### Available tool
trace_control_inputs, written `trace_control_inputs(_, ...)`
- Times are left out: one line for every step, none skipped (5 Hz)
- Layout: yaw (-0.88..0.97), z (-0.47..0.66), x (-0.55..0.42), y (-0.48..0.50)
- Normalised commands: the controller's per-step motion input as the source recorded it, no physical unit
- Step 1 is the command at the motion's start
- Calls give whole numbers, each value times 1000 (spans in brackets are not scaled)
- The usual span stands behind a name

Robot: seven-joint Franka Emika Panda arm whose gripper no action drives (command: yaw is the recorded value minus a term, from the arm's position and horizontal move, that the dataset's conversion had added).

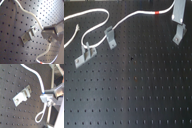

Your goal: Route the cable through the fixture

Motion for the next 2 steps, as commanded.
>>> trace_control_inputs(0, 8, -41, 39)
trace_control_inputs(0, 1, 20, 31)
